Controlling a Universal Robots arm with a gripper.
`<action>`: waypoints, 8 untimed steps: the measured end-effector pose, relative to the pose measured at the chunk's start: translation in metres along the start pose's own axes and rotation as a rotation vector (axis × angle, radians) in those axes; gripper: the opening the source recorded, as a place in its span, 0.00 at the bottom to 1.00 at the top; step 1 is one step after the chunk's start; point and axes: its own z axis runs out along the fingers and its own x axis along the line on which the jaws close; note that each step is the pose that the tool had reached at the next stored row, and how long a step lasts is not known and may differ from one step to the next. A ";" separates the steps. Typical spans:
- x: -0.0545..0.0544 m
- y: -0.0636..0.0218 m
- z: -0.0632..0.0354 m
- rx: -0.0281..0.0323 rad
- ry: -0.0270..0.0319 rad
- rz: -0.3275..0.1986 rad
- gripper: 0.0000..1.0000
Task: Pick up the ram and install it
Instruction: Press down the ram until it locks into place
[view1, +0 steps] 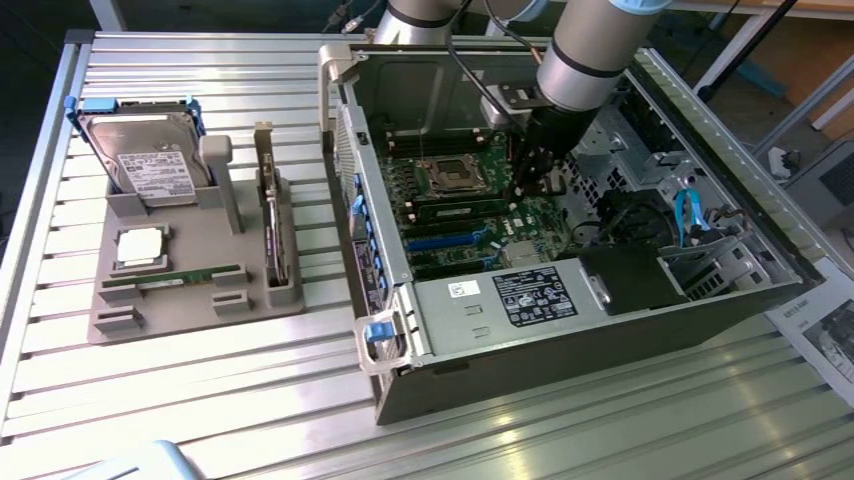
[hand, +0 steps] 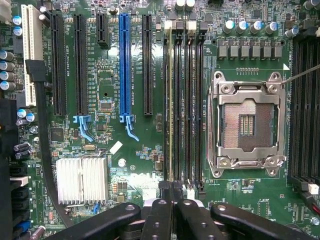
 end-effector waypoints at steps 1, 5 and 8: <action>0.000 0.0000 0.0002 0.0000 0.0000 0.000 0.10; 0.000 0.0000 0.0013 0.0000 -0.0001 0.000 0.10; 0.000 0.0000 0.0012 -0.0004 -0.0004 0.000 0.10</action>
